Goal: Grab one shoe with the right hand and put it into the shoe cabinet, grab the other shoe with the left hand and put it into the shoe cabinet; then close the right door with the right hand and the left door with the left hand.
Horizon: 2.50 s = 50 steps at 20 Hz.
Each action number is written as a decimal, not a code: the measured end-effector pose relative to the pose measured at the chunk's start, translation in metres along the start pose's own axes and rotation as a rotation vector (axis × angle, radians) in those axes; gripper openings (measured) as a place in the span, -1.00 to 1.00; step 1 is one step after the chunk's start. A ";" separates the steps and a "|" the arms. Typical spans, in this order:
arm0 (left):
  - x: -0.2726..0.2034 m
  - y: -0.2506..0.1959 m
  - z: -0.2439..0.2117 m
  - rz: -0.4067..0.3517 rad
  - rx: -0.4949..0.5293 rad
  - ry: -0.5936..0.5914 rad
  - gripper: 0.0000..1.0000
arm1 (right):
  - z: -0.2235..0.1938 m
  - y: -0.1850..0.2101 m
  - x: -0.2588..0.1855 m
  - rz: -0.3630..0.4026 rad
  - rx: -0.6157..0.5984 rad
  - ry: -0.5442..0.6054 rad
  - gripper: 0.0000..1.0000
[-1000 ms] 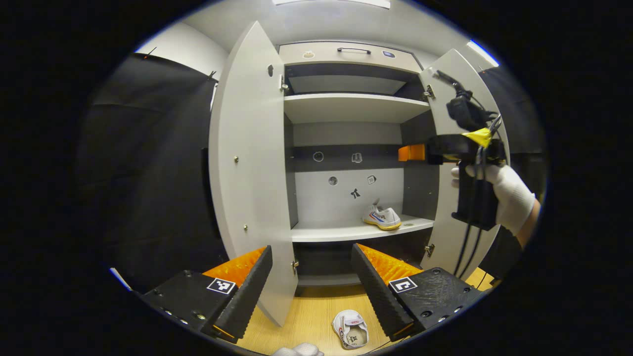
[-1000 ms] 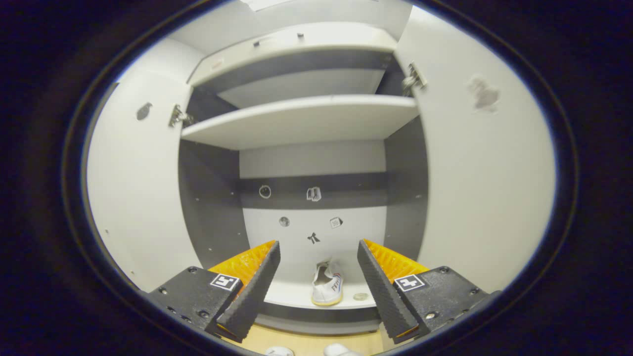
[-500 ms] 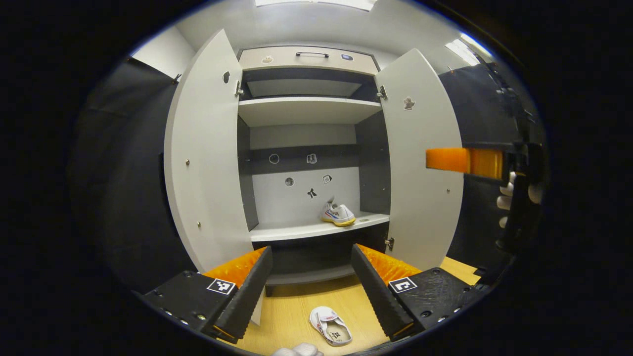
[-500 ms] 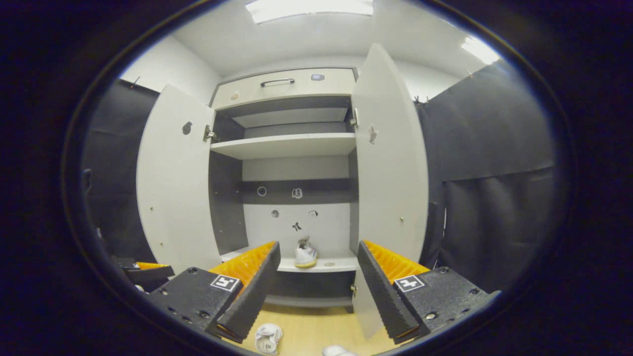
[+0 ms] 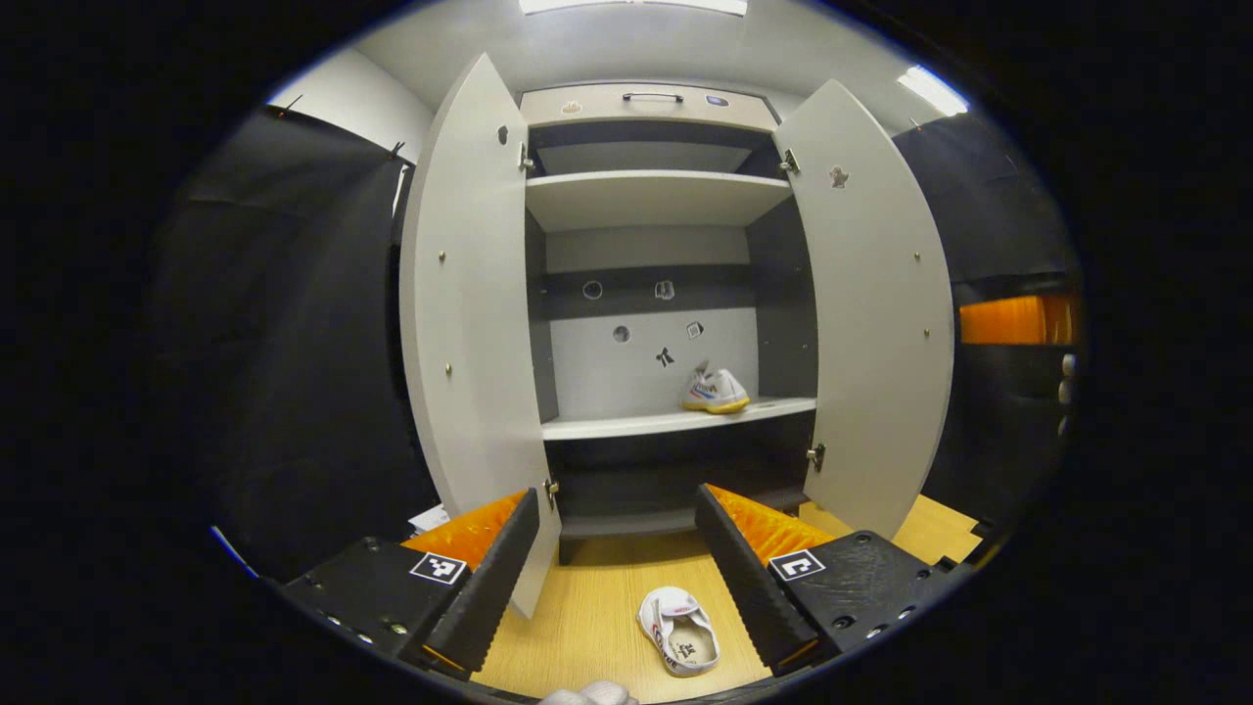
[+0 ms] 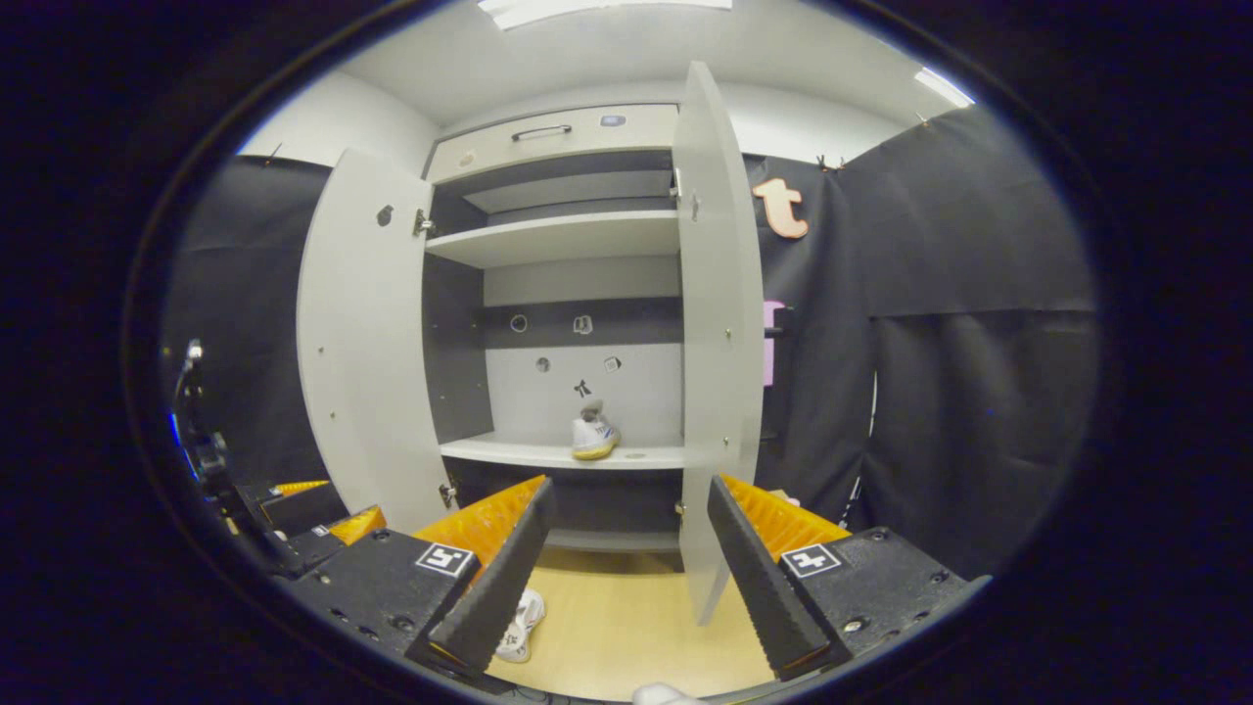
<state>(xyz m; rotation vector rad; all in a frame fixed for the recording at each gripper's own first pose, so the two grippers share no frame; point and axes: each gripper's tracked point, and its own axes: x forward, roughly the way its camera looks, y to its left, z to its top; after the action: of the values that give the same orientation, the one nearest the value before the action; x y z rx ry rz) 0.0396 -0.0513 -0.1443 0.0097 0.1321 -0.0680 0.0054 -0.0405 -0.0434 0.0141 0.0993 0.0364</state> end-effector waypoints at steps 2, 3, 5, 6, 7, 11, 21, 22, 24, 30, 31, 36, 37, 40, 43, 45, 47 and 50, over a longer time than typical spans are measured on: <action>0.003 0.003 -0.040 0.015 -0.001 0.063 0.94 | -0.006 0.000 0.005 0.014 -0.024 0.024 0.98; 0.005 0.002 -0.063 0.020 -0.012 0.101 0.94 | -0.010 0.000 0.007 0.017 -0.035 0.039 0.98; 0.015 -0.006 -0.106 0.003 -0.025 0.160 0.94 | -0.020 0.000 0.011 0.020 -0.039 0.075 0.99; 0.022 -0.010 -0.132 -0.001 -0.029 0.213 0.94 | -0.024 0.000 0.013 0.021 -0.036 0.092 0.99; 0.027 -0.015 -0.157 -0.014 -0.035 0.239 0.93 | -0.030 -0.003 0.014 0.010 -0.041 0.113 0.98; 0.043 -0.031 -0.237 -0.046 -0.034 0.392 0.94 | -0.046 -0.014 0.017 -0.029 -0.058 0.167 0.99; 0.089 -0.028 -0.259 -0.071 0.007 0.523 0.82 | -0.067 -0.021 0.018 -0.072 -0.058 0.232 0.99; 0.097 -0.027 -0.266 -0.066 0.007 0.534 0.58 | -0.070 -0.022 0.019 -0.072 -0.058 0.239 0.99; 0.110 -0.030 -0.269 -0.070 -0.013 0.544 0.48 | -0.074 -0.023 0.020 -0.071 -0.058 0.248 0.99; 0.131 -0.036 -0.272 -0.079 0.040 0.543 0.01 | -0.081 -0.023 0.021 -0.060 -0.034 0.260 0.99; 0.130 -0.036 -0.269 -0.082 0.036 0.540 -0.27 | -0.081 -0.022 0.022 -0.058 -0.029 0.257 0.99; 0.116 -0.018 -0.249 -0.021 0.021 0.570 -0.74 | -0.071 -0.020 0.020 -0.045 -0.008 0.226 0.99; 0.112 -0.015 -0.236 -0.015 0.019 0.551 -0.75 | -0.067 -0.019 0.021 -0.041 -0.005 0.211 0.99; 0.098 -0.001 -0.184 -0.007 0.014 0.495 -0.75 | -0.054 -0.016 0.021 -0.023 -0.003 0.163 0.99; 0.084 0.013 -0.121 0.015 0.008 0.415 -0.75 | -0.047 -0.012 0.025 0.001 -0.009 0.126 0.99; 0.076 0.022 -0.082 0.039 -0.011 0.371 -0.75 | -0.040 -0.008 0.030 0.023 -0.006 0.097 0.99; 0.073 0.027 -0.045 0.056 -0.006 0.325 -0.75 | -0.036 -0.005 0.039 0.043 0.000 0.084 0.99; 0.086 0.033 0.012 0.066 0.018 0.247 -0.75 | -0.027 0.002 0.049 0.082 0.018 0.062 0.99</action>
<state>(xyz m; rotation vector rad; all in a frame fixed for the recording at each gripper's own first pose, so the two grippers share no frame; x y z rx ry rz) 0.1284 -0.0245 -0.1437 0.0406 0.3782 -0.0021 0.0513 -0.0361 -0.0751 0.0352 0.1614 0.1184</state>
